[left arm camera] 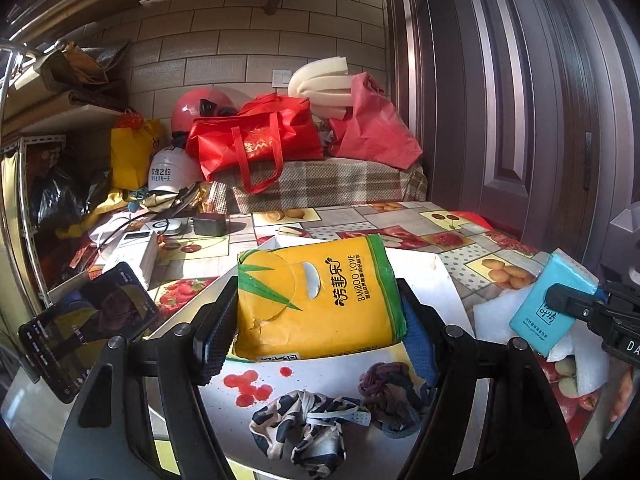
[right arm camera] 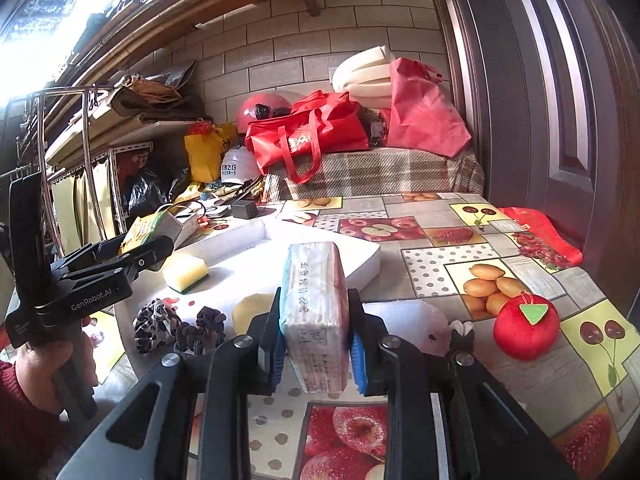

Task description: Organize soft objects

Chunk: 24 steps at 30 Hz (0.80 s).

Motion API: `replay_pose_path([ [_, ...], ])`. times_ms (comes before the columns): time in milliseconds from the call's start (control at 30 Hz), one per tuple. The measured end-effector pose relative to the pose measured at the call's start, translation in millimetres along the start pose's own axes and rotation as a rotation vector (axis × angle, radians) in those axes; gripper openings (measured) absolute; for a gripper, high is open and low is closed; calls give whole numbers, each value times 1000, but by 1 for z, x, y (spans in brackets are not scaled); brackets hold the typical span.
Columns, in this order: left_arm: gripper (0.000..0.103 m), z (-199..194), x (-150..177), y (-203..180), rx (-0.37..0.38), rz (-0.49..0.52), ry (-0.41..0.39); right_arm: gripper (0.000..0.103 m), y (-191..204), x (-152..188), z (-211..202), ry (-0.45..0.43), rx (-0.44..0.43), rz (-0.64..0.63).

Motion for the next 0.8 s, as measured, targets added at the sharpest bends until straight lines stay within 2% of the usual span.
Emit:
replay_pose_path([
  [233,74,17,-5,10,-34,5,11,26,23,-11,28,12,-25,-11],
  [533,74,22,-8,11,-11,7,14,26,53,-30,78,58,-49,5],
  [800,74,32,-12,16,-6,-16,38,28,61,-38,107,116,-43,0],
])
Point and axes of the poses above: each gripper's, at about its wrist camera, not at the fingertips, and z roughly the way its jaws point, y to its left, x to its underside, the point moved 4 cm from there along z, roughly the way its jaws point, and after that the axes turned 8 degrees about y, right-handed, at the moved point
